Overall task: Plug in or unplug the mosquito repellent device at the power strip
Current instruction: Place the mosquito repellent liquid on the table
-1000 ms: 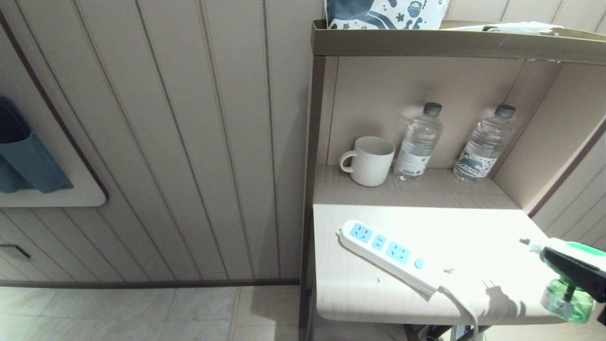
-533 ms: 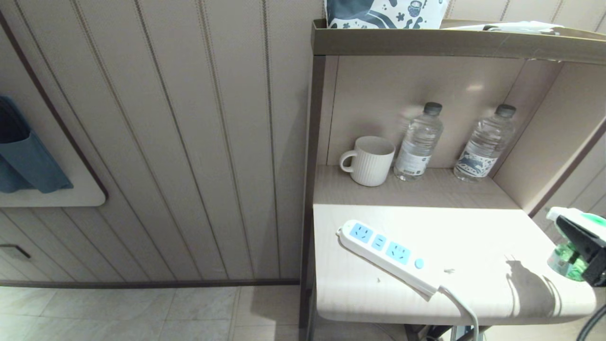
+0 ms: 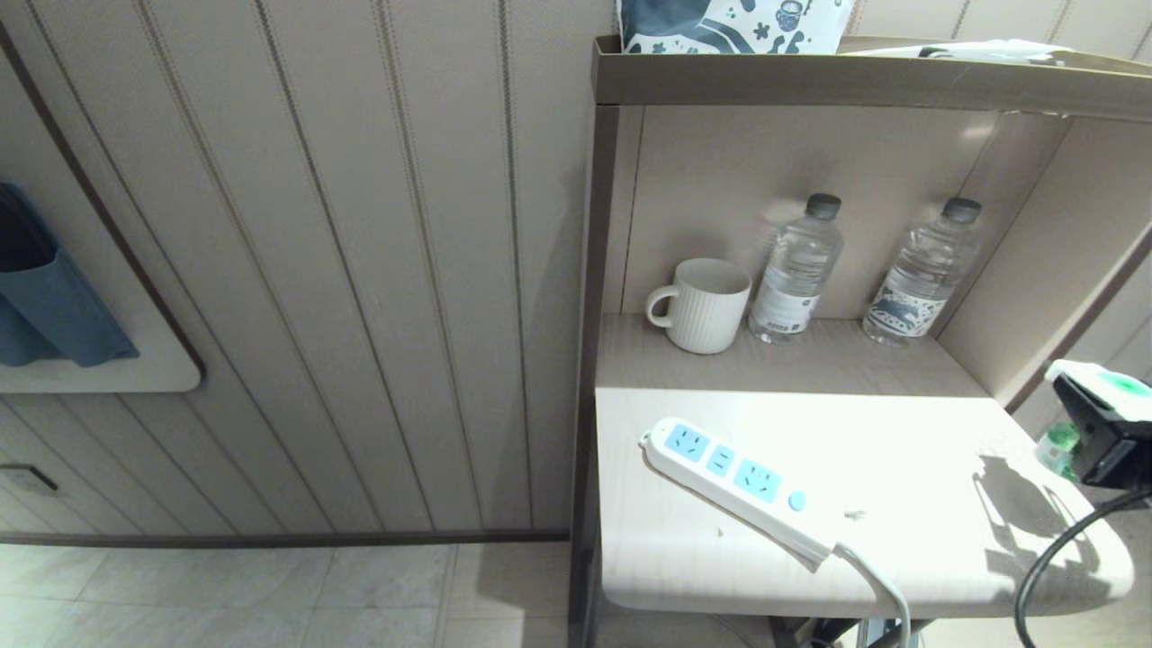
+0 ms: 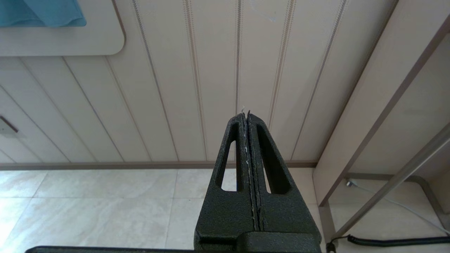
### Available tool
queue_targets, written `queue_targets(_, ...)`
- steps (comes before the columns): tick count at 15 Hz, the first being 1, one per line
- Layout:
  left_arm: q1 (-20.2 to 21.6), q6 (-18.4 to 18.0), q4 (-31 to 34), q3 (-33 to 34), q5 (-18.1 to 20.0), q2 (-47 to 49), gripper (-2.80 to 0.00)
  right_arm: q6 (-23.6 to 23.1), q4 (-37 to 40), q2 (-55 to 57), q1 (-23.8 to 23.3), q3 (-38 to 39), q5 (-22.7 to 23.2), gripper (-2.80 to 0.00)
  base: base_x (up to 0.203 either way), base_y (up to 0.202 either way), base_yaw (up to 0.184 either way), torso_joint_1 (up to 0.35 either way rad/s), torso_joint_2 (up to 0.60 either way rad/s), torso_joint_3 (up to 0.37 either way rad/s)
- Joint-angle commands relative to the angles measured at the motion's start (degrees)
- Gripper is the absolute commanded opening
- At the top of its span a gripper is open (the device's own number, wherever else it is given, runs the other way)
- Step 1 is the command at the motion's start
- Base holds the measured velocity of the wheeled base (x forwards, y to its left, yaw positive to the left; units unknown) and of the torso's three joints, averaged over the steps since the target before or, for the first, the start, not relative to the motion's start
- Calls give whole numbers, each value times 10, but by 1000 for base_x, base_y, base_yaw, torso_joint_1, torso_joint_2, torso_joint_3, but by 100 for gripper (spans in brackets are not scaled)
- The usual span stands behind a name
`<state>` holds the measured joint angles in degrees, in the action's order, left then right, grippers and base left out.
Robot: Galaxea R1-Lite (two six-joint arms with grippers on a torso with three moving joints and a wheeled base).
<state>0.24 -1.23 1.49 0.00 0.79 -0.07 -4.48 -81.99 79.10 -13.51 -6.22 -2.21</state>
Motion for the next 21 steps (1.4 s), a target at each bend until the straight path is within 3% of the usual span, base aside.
queue_targets(1,0,0,0,0,0,1,-280,-12,-69,87,10,6,-33,-280,0,0,0,0,0,0)
queue_targets(3,0,0,0,0,0,1,-280,-17,-79,103,28,-4,-44,-280,0,0,0,0,0,0)
queue_targets(12,0,0,0,0,0,1,-280,-15,-80,178,29,-69,-83,-280,0,0,0,0,0,0)
queue_targets(21,0,0,0,0,0,1,-280,-18,-80,210,46,-93,-89,-280,0,0,0,0,0,0)
